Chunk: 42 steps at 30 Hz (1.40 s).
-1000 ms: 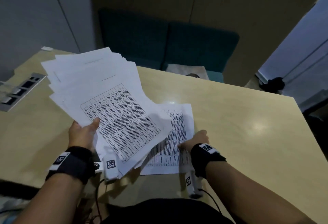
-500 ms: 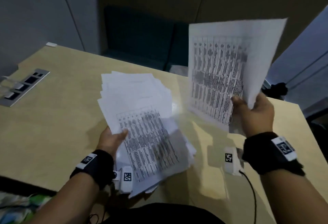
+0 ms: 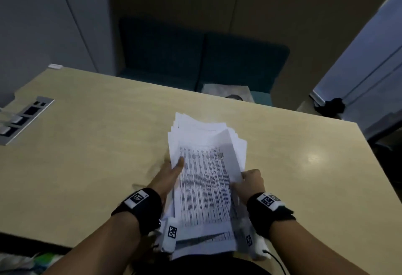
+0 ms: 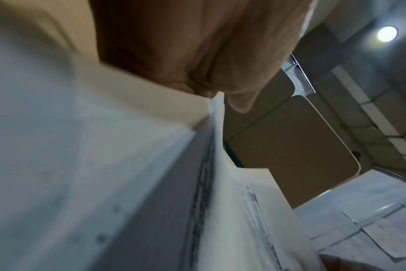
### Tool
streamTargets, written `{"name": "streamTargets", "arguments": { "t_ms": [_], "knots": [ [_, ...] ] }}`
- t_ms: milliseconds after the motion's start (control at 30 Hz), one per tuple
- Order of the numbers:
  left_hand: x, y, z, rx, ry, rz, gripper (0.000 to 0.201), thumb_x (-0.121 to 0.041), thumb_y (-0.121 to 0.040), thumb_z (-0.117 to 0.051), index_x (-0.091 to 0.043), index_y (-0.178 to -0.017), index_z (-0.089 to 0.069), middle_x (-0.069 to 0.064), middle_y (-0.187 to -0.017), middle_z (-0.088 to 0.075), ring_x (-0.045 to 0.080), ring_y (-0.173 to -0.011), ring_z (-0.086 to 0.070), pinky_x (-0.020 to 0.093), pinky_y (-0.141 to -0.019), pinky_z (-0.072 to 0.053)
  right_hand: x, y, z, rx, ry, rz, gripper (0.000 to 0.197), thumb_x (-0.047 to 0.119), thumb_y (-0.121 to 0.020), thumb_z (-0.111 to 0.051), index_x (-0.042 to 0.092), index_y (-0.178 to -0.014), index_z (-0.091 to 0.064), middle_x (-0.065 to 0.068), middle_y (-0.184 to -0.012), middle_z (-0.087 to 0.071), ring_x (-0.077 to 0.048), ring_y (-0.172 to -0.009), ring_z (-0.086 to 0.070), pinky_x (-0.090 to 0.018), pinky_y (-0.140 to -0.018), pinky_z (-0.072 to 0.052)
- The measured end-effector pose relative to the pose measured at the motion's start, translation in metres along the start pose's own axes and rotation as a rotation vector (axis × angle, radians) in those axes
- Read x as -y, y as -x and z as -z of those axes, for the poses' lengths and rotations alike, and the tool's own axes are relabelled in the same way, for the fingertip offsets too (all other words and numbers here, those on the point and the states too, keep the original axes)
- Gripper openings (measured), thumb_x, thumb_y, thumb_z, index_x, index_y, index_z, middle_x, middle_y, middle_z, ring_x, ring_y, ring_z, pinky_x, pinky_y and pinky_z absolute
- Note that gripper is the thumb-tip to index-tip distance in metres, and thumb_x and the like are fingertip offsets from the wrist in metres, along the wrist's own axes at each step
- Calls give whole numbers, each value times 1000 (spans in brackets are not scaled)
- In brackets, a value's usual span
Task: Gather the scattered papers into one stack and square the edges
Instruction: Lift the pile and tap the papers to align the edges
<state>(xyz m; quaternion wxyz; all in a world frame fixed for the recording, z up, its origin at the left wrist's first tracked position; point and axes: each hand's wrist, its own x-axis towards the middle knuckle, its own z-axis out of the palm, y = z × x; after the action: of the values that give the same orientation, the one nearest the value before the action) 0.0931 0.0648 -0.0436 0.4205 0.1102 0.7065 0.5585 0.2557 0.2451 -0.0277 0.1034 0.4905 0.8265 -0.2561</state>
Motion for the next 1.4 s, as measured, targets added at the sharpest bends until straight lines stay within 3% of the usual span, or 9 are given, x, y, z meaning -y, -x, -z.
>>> {"name": "streamTargets", "arguments": {
  "t_ms": [67, 167, 267, 400, 600, 833, 1033, 1167, 1400],
  "knots": [
    [-5, 10, -4, 34, -128, -32, 92, -50, -87, -68, -26, -158, -14, -10, -156, -27, 17, -144, -27, 41, -116, -23, -4, 0, -5, 18, -40, -20, 34, 36, -75, -68, 9, -96, -66, -12, -113, -43, -32, -100, -54, -31, -87, -49],
    [-12, 18, -10, -21, -165, -117, 72, -16, -93, -65, -22, -154, -27, 0, -156, -38, 19, -139, -39, 35, -112, -28, -13, -1, 5, 6, -351, -95, 56, 33, -62, -87, 12, -101, -52, -14, -109, -46, -25, -89, -54, -32, -76, -48],
    [-44, 31, -17, 4, -16, -233, 54, -4, -95, -60, -26, -142, -44, -19, -123, -58, -9, -104, -58, 12, -91, -43, -17, 0, 28, 47, -727, -111, 101, 35, -57, -91, 4, -136, -36, -12, -128, -51, -29, -116, -53, -35, -96, -44],
    [-96, 41, -16, 30, 17, -455, 47, 3, -94, -58, -28, -128, -53, -16, -119, -67, -6, -108, -63, 19, -96, -50, -2, 13, 79, -105, -929, 139, 52, 28, -68, -86, 9, -97, -48, 6, -72, -63, -21, -67, -60, -27, -63, -50],
    [-139, 47, -15, -43, 28, -747, 46, -2, -100, -50, -43, -119, -41, -25, -118, -54, -23, -103, -55, 1, -81, -43, 25, 32, 117, -253, -1164, 417, 31, 17, -80, -75, 19, -108, -62, 0, -109, -72, -19, -104, -67, -36, -93, -52],
    [-120, 42, -10, 8, 107, -644, 52, 0, -85, -70, -8, -134, -54, 6, -123, -70, 18, -116, -65, 27, -92, -55, 24, 36, 100, -287, -1259, 447, 48, 2, -73, -74, 21, -114, -57, 4, -104, -70, -6, -91, -70, -20, -73, -55],
    [-123, 49, -12, 55, 186, -587, 56, 4, -77, -76, -6, -129, -58, 12, -116, -72, 23, -109, -69, 36, -90, -57, 22, 40, 105, -342, -1294, 490, 84, 17, -56, -90, 9, -129, -49, -11, -114, -68, -25, -104, -67, -33, -80, -57],
    [-126, 41, -8, 88, 267, -587, 80, 0, -68, -85, -3, -137, -46, 20, -125, -65, 31, -116, -65, 42, -93, -56, 26, 46, 115, -400, -1323, 480, 98, 33, -43, -95, 13, -123, -42, -8, -116, -64, -19, -105, -66, -36, -85, -56],
    [-130, 38, -7, 83, 273, -605, 78, 6, -66, -83, -1, -135, -45, 21, -125, -64, 29, -115, -65, 35, -87, -57, 30, 56, 118, -455, -1337, 463, 87, 26, -49, -92, 16, -122, -46, -5, -115, -66, -19, -105, -66, -44, -91, -54]
  ]
}}
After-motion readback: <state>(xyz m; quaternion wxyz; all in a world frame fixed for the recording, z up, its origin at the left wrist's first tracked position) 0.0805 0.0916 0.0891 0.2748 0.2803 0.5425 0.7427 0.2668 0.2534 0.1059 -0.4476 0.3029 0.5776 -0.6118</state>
